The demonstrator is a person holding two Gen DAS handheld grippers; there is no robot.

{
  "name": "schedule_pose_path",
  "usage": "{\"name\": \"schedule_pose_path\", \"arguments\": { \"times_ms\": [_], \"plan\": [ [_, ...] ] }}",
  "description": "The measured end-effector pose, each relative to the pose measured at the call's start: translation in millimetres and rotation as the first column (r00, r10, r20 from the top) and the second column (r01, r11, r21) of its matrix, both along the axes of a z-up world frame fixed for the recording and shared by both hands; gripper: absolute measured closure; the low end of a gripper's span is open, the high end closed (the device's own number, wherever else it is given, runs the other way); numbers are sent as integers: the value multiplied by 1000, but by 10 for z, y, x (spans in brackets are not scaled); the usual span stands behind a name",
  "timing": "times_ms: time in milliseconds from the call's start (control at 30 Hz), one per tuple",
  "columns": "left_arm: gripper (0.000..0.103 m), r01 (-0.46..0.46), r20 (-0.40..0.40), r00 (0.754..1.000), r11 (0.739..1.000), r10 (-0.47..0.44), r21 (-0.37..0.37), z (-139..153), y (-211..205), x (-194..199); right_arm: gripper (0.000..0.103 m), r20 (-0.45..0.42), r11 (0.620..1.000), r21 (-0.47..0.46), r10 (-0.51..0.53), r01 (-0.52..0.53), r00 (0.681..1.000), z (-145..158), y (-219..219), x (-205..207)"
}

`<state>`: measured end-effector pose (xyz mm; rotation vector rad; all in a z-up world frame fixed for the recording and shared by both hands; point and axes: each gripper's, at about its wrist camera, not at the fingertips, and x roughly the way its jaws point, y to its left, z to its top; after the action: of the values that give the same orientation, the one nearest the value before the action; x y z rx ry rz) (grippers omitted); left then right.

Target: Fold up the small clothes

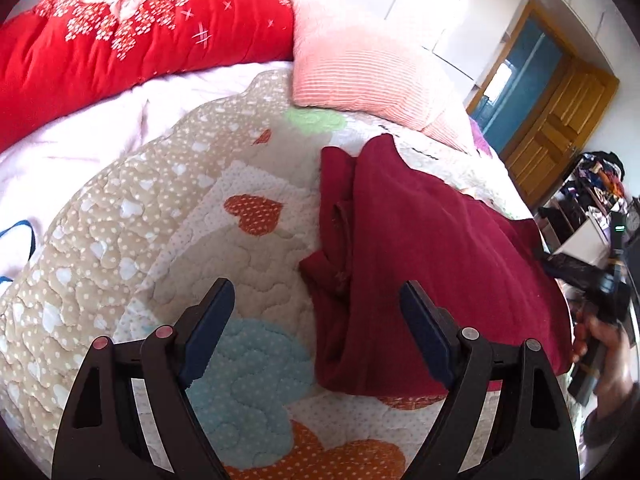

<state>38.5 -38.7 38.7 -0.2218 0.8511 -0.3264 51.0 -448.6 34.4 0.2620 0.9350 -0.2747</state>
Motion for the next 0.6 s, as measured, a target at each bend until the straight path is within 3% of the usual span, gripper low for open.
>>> {"name": "schedule_pose_path", "arguments": {
  "times_ms": [67, 133, 267, 367, 500, 600],
  "plan": [
    [18, 7, 3, 1000, 1000, -7, 24, -11, -53, 22, 54, 30, 997, 72, 1, -4, 1000, -47, -103, -6],
    [18, 14, 5, 1000, 999, -14, 38, -26, -84, 20, 54, 40, 998, 61, -1, -2, 999, 49, -43, -67],
    [18, 25, 15, 1000, 998, -26, 62, -31, -133, -10, 53, 131, 989, 108, 88, -103, 987, 291, 303, -315],
    [18, 29, 11, 1000, 997, -30, 70, -46, -153, -17, 52, 153, 982, 108, 136, -154, 979, 277, 599, -473],
    [18, 34, 17, 999, 996, -36, 83, -40, -166, -44, 52, 145, 995, 25, 95, -99, 985, 191, 836, -598],
    [18, 35, 23, 999, 995, -37, 90, -38, -182, -60, 49, 137, 998, 42, 36, -42, 990, 106, 839, -702]
  ]
}}
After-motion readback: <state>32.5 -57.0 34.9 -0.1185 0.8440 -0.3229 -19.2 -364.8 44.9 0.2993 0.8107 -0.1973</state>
